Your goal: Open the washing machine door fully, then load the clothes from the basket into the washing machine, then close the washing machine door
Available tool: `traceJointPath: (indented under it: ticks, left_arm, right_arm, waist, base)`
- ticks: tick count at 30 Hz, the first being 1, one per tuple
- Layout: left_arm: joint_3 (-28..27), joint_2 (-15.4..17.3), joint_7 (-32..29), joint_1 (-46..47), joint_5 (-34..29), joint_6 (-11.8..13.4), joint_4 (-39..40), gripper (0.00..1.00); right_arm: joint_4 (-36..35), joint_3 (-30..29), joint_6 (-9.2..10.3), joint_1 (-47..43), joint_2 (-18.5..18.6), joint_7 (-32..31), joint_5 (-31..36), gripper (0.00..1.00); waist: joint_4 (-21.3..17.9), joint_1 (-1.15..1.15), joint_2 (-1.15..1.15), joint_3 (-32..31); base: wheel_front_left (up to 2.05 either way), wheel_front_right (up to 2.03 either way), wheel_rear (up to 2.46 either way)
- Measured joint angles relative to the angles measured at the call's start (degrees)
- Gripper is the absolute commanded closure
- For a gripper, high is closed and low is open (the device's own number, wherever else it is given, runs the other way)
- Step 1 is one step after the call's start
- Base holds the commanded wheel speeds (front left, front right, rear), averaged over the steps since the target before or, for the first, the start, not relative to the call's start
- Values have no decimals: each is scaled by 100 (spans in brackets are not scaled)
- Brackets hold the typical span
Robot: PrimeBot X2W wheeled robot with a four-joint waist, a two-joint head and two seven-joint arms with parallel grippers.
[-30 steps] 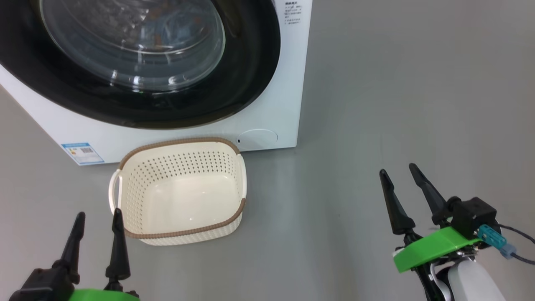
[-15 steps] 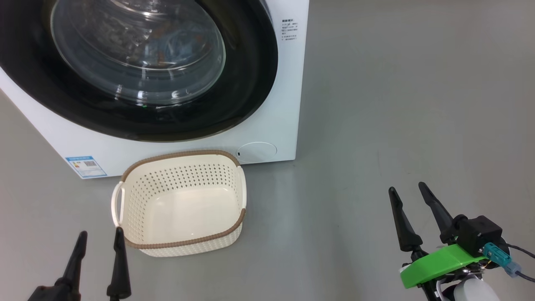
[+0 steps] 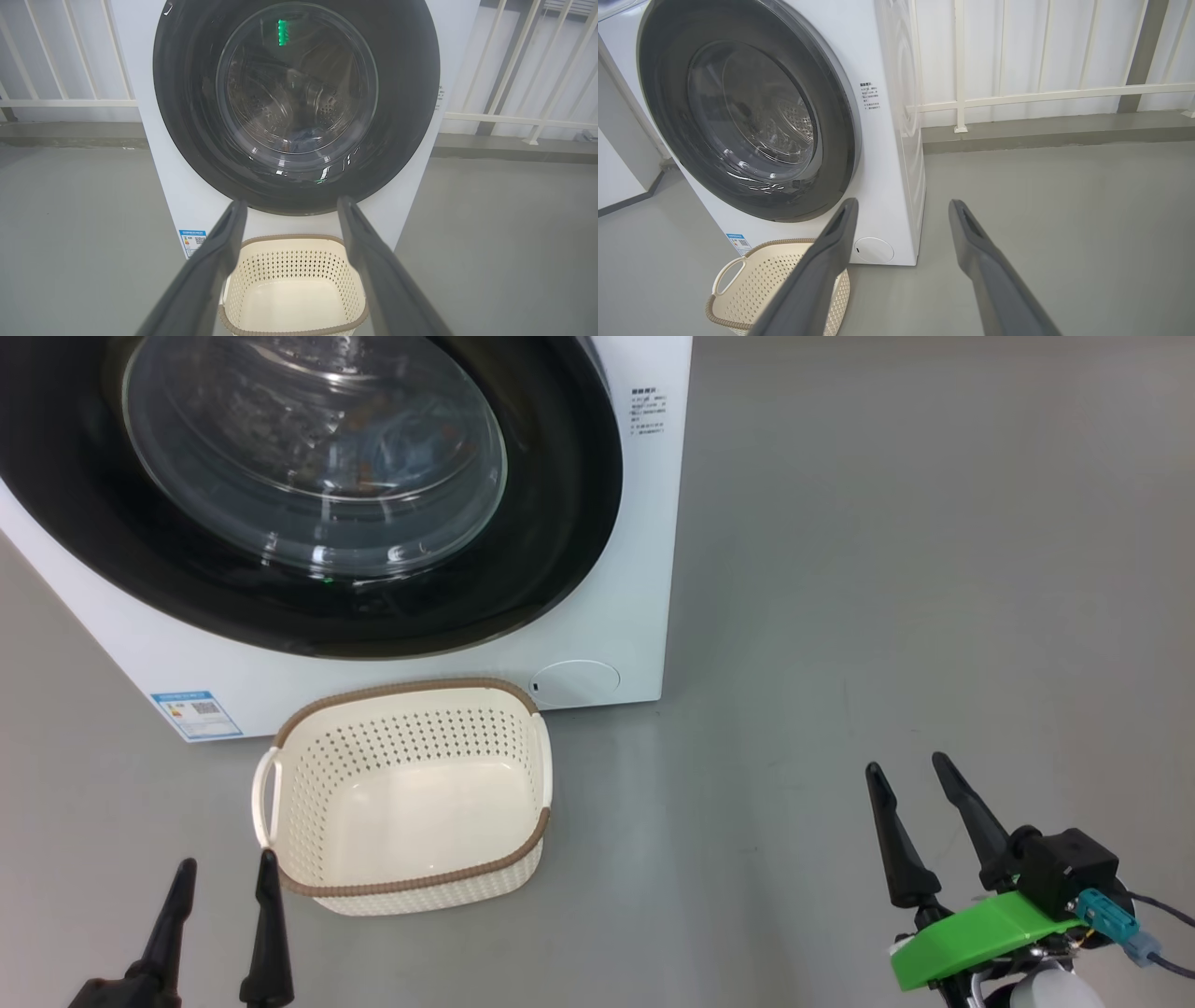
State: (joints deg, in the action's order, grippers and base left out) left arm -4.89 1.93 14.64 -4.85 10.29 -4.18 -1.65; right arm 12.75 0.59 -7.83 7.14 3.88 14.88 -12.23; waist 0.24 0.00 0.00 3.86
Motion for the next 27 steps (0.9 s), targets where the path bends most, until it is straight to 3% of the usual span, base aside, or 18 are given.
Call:
traceJointPath:
  ticks: [27]
  left_arm:
    - [13, 1, 0, -108, 0, 5, -57, 0]
  right_arm:
    - [8, -53, 0, -54, -31, 0, 26, 0]
  waist:
    - [71, 0, 0, -58]
  base:
    - [0, 0, 0]
